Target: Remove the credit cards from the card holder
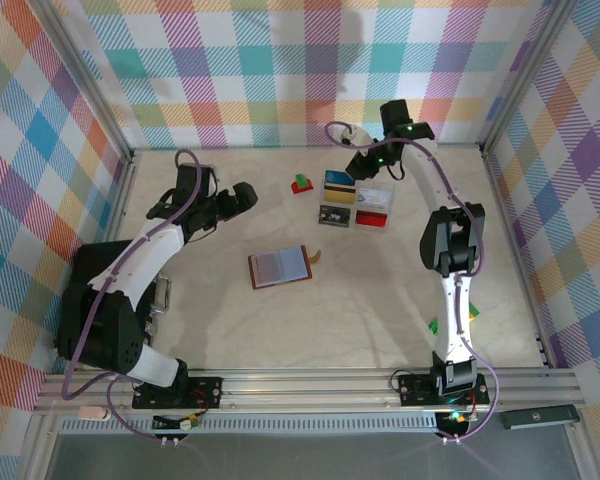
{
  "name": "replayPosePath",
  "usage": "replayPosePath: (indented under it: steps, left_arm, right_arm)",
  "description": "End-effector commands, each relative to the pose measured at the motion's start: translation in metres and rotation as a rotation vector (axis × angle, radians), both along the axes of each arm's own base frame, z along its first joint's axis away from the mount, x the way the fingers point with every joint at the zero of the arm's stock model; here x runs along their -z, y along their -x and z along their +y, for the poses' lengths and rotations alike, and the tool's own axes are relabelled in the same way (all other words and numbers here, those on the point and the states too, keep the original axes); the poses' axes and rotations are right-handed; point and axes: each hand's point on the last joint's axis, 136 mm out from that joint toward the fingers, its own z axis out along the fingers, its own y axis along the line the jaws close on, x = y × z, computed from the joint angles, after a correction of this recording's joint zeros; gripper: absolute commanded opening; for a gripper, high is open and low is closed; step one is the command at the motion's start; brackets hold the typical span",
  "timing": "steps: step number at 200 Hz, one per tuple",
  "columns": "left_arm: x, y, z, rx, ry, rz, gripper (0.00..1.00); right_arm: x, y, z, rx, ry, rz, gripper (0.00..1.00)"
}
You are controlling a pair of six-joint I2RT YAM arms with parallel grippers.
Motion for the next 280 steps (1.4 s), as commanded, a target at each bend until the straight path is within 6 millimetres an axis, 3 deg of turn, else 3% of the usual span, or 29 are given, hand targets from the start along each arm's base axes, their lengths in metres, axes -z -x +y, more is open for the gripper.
replayPosePath:
  steps: [1,26,60,113,162,226,280]
  left_arm:
    - [-0.002,0.015,0.017,-0.047,-0.012,0.010,1.00]
    - [0.002,0.028,0.022,-0.064,-0.002,0.027,1.00]
    - [0.011,0.052,0.026,-0.081,0.013,0.072,1.00]
    - [0.030,0.087,0.041,-0.115,0.028,0.145,1.00]
    - [0.039,0.095,0.058,-0.157,0.071,0.172,1.00]
    - [0.038,0.092,0.071,-0.183,0.072,0.158,1.00]
    - [0.040,0.089,0.071,-0.164,0.057,0.138,1.00]
  right_arm:
    - [-0.057,0.013,0.011,0.105,-0.136,-0.012,0.38]
    - [-0.057,0.035,0.020,0.219,-0.146,0.066,0.49]
    - [-0.043,0.075,0.042,0.347,-0.171,0.186,0.50]
    - [0.005,0.145,0.083,0.503,-0.169,0.400,0.62]
    - [0.054,0.196,0.130,0.547,-0.029,0.495,0.75]
    - [0.093,0.217,0.176,0.582,0.086,0.532,0.78]
    - [0.126,0.223,0.192,0.605,0.182,0.543,0.77]
